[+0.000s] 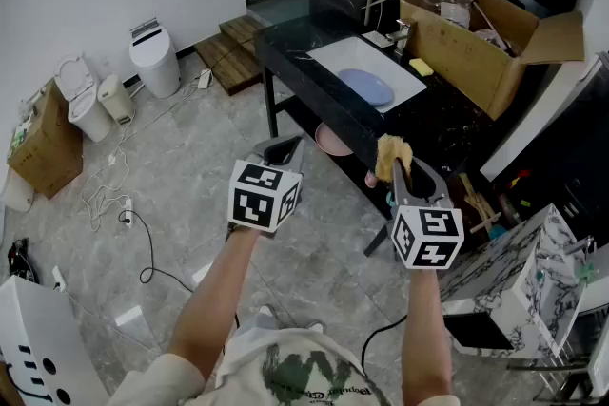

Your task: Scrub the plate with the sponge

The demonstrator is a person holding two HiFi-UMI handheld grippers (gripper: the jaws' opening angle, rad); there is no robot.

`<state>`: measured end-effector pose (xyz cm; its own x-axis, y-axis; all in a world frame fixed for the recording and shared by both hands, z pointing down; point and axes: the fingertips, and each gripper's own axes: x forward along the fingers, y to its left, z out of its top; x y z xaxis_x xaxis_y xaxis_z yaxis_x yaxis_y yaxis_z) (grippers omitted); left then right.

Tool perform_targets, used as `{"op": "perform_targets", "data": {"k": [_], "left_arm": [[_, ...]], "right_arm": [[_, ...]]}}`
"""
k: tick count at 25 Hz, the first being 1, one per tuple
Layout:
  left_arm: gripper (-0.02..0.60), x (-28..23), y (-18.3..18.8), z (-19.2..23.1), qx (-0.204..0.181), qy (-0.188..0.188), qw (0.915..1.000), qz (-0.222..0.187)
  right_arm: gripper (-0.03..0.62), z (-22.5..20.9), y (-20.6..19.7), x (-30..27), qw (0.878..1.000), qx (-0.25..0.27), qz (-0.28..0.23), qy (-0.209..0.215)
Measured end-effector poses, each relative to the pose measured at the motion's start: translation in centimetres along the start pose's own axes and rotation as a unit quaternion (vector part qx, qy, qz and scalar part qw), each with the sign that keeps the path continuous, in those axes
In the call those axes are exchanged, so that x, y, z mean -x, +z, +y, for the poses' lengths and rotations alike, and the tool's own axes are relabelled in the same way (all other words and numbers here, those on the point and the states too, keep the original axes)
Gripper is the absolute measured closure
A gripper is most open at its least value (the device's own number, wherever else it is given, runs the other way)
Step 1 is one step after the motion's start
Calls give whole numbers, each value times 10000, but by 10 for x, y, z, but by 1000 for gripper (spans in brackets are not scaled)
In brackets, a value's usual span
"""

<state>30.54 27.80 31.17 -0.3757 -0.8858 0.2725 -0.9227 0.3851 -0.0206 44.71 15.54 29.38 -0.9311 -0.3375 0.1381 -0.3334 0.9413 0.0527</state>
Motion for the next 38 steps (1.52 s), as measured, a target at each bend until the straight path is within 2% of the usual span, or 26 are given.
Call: {"op": "perform_targets", "data": {"k": [8,19,30,38], "left_arm": [[578,-8,-4,-10,28,30,10000,41],[578,-41,-11,19,85,63,9999,104],[578,-123,-9,106,78,-308,9994,141],[578,-184,13,174,-26,-813,9965,200]], "right_arm": [[525,-8,-11,0,9999,-154,26,74],[525,-13,-21,-42,9997,-210,114,104],[525,-2,-22,-151,9990,-247,304,-237],[525,6,-2,-230,9962,-334,400,-694]]}}
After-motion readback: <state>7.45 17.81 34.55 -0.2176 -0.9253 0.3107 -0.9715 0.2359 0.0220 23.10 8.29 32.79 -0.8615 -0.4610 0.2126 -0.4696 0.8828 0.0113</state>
